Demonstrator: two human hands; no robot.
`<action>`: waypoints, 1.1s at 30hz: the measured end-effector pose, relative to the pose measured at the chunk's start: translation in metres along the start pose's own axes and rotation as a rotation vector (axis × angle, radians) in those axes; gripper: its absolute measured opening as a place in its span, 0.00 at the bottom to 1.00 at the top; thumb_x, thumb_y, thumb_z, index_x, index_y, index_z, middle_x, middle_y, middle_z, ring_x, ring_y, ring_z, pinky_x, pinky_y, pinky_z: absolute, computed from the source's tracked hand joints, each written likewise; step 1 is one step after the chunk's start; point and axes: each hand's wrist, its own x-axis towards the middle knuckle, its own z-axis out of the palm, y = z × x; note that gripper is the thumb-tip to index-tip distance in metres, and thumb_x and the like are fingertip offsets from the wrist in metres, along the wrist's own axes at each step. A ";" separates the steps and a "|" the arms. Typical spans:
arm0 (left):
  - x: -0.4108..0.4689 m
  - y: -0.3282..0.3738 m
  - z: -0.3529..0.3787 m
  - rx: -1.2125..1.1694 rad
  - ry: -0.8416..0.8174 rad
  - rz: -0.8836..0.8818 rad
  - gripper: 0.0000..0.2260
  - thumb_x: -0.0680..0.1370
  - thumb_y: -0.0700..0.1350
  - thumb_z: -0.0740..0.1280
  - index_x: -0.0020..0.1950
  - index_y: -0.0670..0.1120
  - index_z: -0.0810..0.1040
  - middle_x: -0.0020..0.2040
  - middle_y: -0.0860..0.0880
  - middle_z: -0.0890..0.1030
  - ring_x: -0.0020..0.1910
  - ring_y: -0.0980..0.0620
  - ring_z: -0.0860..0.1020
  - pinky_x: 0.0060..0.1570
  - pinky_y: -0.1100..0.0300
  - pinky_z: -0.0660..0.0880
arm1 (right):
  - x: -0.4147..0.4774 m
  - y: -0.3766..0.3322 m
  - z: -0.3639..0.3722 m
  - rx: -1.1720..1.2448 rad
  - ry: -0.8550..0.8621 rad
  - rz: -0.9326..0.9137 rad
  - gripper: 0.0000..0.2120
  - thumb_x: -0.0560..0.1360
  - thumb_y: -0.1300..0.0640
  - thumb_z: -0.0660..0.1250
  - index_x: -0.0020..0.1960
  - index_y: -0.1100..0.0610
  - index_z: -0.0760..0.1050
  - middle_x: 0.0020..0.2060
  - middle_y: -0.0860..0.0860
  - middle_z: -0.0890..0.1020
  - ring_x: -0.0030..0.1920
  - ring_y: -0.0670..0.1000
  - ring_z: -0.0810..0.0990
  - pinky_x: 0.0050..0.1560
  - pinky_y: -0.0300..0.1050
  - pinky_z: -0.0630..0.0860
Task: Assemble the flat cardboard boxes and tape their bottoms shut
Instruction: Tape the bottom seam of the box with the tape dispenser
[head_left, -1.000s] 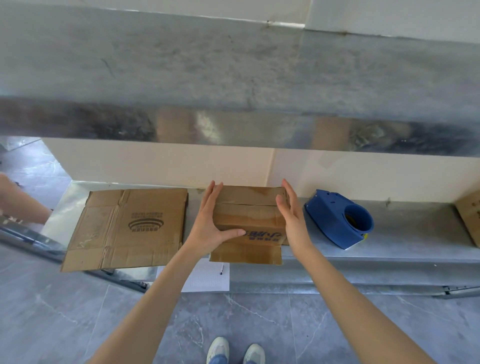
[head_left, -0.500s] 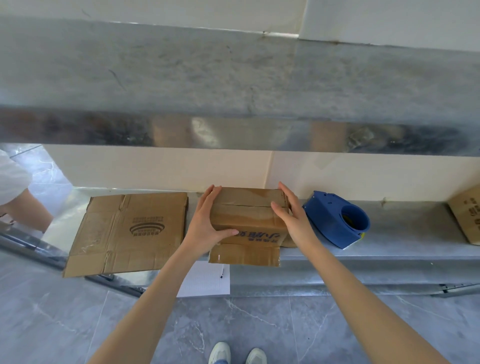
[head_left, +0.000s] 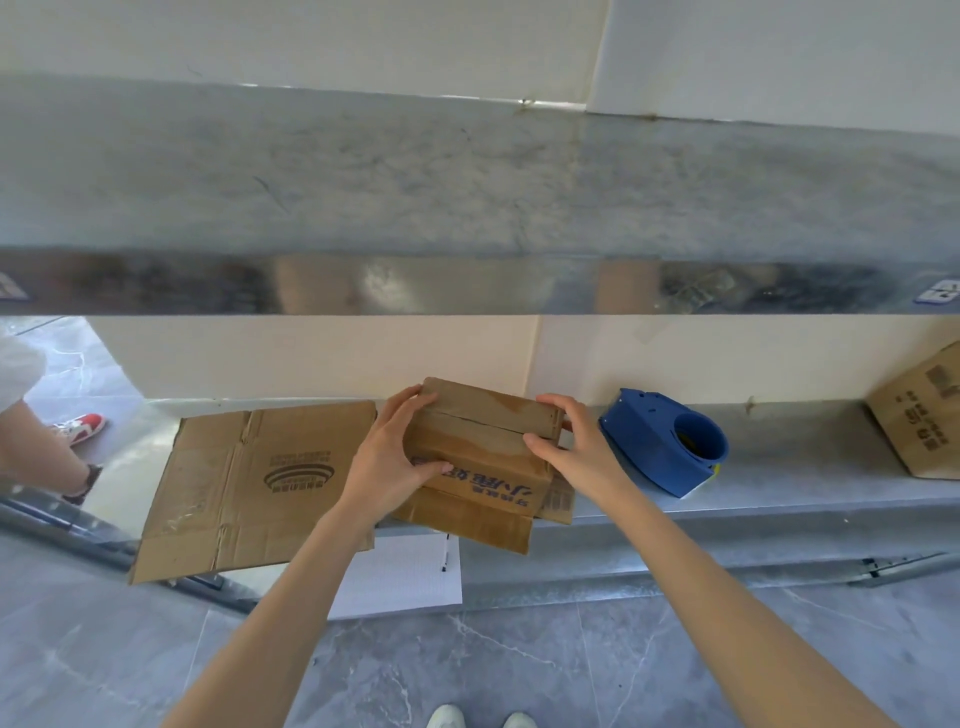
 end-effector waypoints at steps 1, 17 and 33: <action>-0.001 0.000 -0.001 0.005 -0.003 0.013 0.39 0.67 0.50 0.80 0.73 0.61 0.65 0.74 0.63 0.60 0.66 0.59 0.67 0.62 0.55 0.72 | 0.000 -0.001 0.000 -0.008 0.002 -0.009 0.23 0.76 0.52 0.72 0.67 0.43 0.68 0.64 0.45 0.70 0.62 0.41 0.68 0.63 0.42 0.69; -0.011 0.059 0.025 0.460 0.163 0.151 0.25 0.73 0.63 0.66 0.69 0.57 0.74 0.71 0.57 0.71 0.71 0.52 0.67 0.69 0.48 0.55 | 0.028 -0.013 -0.030 -0.331 -0.122 -0.307 0.08 0.80 0.51 0.66 0.58 0.45 0.77 0.56 0.40 0.72 0.58 0.40 0.72 0.57 0.35 0.67; -0.048 0.131 0.087 0.883 0.316 -0.322 0.27 0.80 0.66 0.48 0.70 0.55 0.73 0.78 0.52 0.63 0.74 0.47 0.63 0.67 0.46 0.57 | 0.034 0.038 -0.128 -0.908 -0.177 -0.517 0.24 0.81 0.45 0.59 0.75 0.50 0.64 0.64 0.52 0.71 0.63 0.56 0.70 0.58 0.51 0.72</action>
